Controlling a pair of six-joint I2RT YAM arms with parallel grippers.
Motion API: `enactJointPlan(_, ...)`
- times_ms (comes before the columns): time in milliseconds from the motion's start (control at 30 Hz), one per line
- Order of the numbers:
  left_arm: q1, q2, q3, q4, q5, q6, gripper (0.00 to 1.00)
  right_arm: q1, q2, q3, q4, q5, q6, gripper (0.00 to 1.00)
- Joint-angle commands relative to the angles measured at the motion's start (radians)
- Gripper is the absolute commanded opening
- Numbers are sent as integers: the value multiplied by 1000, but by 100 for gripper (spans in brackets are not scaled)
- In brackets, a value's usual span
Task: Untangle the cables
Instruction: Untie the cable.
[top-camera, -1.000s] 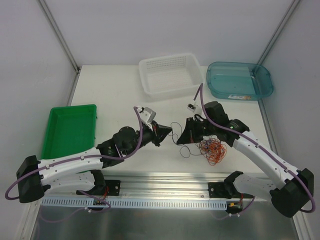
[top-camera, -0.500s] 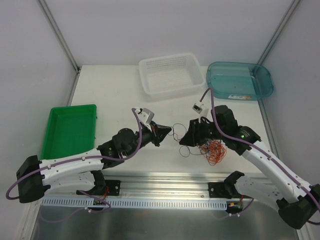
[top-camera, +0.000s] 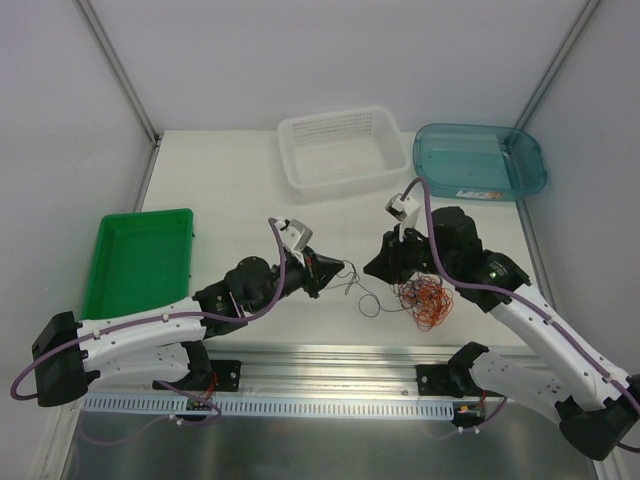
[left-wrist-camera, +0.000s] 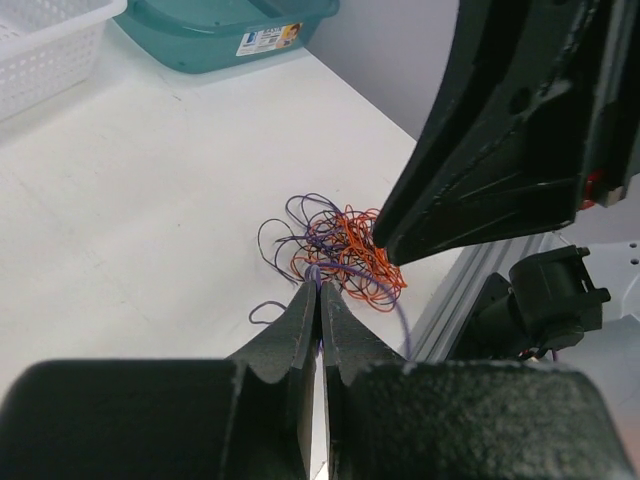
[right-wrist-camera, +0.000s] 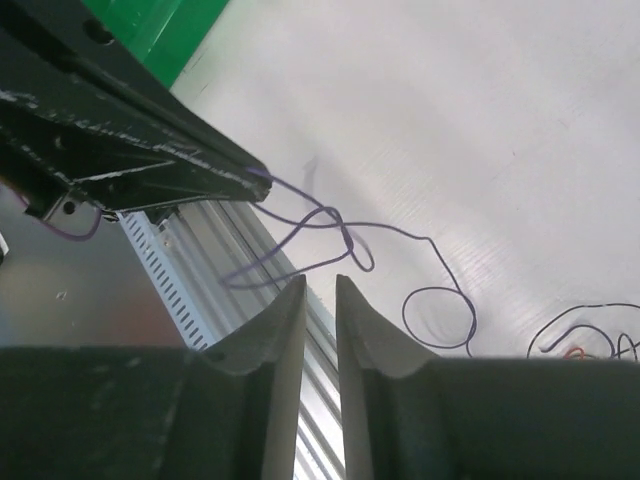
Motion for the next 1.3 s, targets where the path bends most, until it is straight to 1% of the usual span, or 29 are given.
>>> enactJointPlan(0,0,-23,47,4,34,-14,1,5,36,2,98,-28,-67,20)
enactJointPlan(100,0,-20,52,-2,30,-20,1,18,53,-20,155,-50,-47,22)
enactJointPlan(267,0,-16,53,-4,28,-23,1,25,61,-67,174,-28,-38,32)
enactJointPlan(567,2,-42,55,-8,13,-43,0,25,-33,-228,207,44,-75,33)
enactJointPlan(767,0,-57,52,-8,22,-63,0,27,-40,-312,315,35,-75,33)
enactJointPlan(900,0,-69,45,-8,19,-71,0,25,-40,-343,414,28,-50,33)
enactJointPlan(1067,0,-69,47,-8,17,-72,0,27,-43,-354,450,41,-49,33)
enactJointPlan(1267,0,-66,53,-7,19,-81,0,25,-65,-371,490,16,-36,36)
